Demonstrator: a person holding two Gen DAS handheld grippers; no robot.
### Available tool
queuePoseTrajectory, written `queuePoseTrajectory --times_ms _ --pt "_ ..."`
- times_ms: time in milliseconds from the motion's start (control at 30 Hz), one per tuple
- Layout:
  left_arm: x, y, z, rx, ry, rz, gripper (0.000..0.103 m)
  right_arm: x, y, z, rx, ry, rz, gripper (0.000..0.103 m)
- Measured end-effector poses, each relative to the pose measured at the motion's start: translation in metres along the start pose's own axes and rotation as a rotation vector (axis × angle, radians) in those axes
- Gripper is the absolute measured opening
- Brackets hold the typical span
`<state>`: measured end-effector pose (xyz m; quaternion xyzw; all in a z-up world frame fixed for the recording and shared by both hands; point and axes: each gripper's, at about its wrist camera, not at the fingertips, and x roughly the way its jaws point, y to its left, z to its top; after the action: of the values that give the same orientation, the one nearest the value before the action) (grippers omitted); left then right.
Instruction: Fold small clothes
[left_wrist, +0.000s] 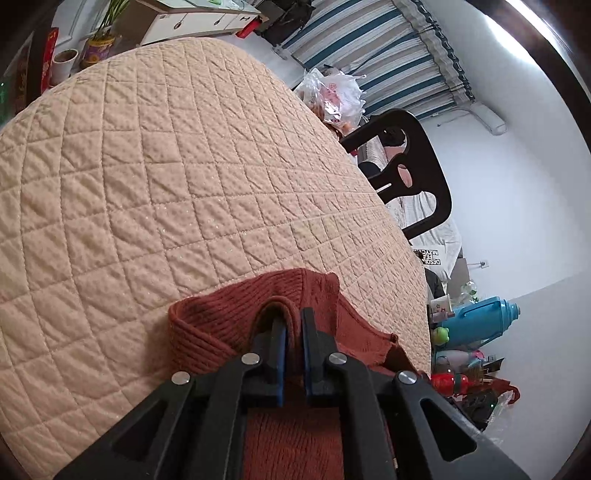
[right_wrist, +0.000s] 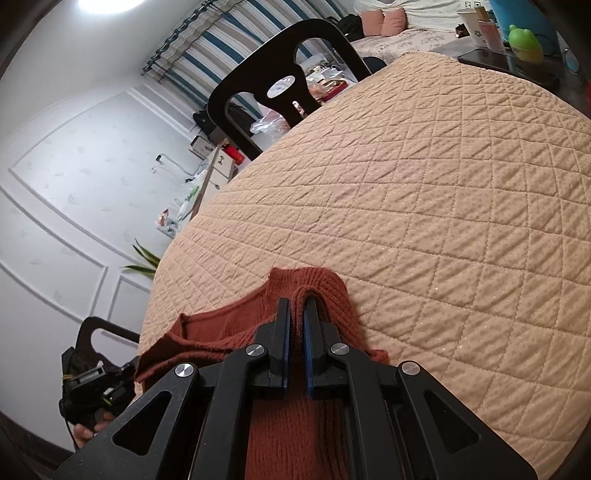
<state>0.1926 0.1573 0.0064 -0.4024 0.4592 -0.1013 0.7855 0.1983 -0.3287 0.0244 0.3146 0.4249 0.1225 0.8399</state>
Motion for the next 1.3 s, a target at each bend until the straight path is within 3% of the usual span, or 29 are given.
queuePoseTrajectory --times_ms 33,100,167,367,533,633,867,1033,1300 --pt "0.000 0.000 0.000 0.004 -0.005 0.005 0.014 -0.001 0.001 0.000 -0.003 -0.008 0.002 0.006" --pt "-0.003 -0.001 0.001 0.020 -0.031 0.030 0.030 -0.003 0.001 0.001 -0.003 -0.026 0.003 0.011" --pt "-0.009 -0.003 0.001 0.035 -0.063 0.034 0.038 -0.006 0.003 0.002 -0.004 -0.051 -0.002 0.025" --pt "-0.022 -0.011 0.000 0.087 -0.103 0.041 0.051 -0.009 0.015 0.002 -0.066 -0.082 -0.043 0.025" --pt "-0.029 -0.024 -0.010 0.176 -0.115 0.071 0.052 -0.018 0.033 -0.003 -0.171 -0.131 -0.099 0.025" --pt "-0.029 -0.035 -0.020 0.252 -0.102 0.107 0.056 -0.024 0.045 -0.009 -0.254 -0.143 -0.126 0.032" --pt "-0.025 -0.052 -0.053 0.426 -0.072 0.206 0.057 -0.010 0.070 -0.041 -0.418 -0.050 -0.140 0.037" --pt "-0.025 -0.061 -0.082 0.562 -0.079 0.282 0.063 -0.003 0.081 -0.073 -0.538 -0.006 -0.188 0.041" --pt "-0.012 -0.060 -0.109 0.651 -0.062 0.382 0.063 0.014 0.087 -0.105 -0.655 0.064 -0.260 0.041"
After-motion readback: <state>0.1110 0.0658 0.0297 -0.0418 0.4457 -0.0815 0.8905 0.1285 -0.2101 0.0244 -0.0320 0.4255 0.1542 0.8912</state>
